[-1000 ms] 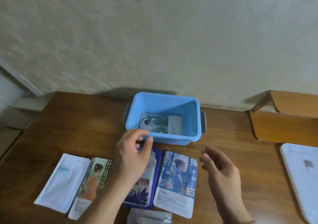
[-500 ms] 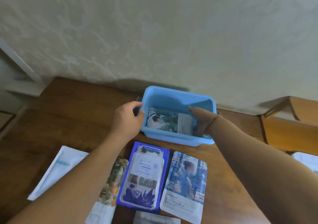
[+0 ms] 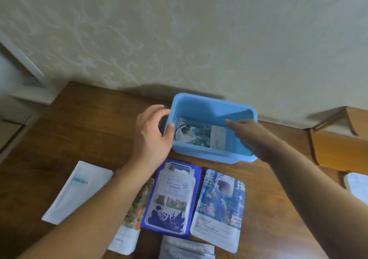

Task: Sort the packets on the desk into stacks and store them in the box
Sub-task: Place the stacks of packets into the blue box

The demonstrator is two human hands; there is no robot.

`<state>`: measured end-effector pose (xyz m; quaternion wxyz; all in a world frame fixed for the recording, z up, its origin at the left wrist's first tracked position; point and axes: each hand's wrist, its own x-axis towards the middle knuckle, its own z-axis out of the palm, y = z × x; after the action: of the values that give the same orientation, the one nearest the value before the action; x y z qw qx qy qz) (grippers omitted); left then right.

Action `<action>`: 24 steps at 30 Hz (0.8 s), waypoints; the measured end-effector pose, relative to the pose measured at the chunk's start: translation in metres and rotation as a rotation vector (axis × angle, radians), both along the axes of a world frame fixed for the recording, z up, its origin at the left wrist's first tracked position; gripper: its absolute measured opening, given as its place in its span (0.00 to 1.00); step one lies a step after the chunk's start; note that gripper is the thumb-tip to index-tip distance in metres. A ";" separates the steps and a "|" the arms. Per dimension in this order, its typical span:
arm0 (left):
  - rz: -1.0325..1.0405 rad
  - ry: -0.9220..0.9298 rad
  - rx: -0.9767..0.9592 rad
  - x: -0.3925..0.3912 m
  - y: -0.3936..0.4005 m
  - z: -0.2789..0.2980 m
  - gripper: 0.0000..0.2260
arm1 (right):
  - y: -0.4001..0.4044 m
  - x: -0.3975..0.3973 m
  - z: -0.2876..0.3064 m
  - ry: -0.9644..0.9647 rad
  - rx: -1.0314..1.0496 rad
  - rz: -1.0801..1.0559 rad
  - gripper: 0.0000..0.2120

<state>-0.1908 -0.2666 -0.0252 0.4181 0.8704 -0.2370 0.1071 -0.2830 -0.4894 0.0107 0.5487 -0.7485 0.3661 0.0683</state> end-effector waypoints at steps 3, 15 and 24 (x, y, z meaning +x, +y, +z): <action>-0.291 -0.033 -0.134 -0.049 0.000 -0.002 0.09 | 0.020 -0.072 0.040 -0.378 -0.027 -0.233 0.10; -0.583 0.433 0.662 -0.137 -0.034 -0.046 0.11 | 0.061 -0.161 -0.090 0.132 0.419 -0.615 0.07; -0.498 0.525 0.509 -0.141 -0.029 -0.056 0.12 | 0.084 -0.146 -0.111 0.021 0.013 -0.416 0.05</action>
<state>-0.3316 -0.2959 -0.0815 0.2496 0.8597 -0.3441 -0.2832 -0.4291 -0.4056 -0.1001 0.5518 -0.6526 0.5179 -0.0365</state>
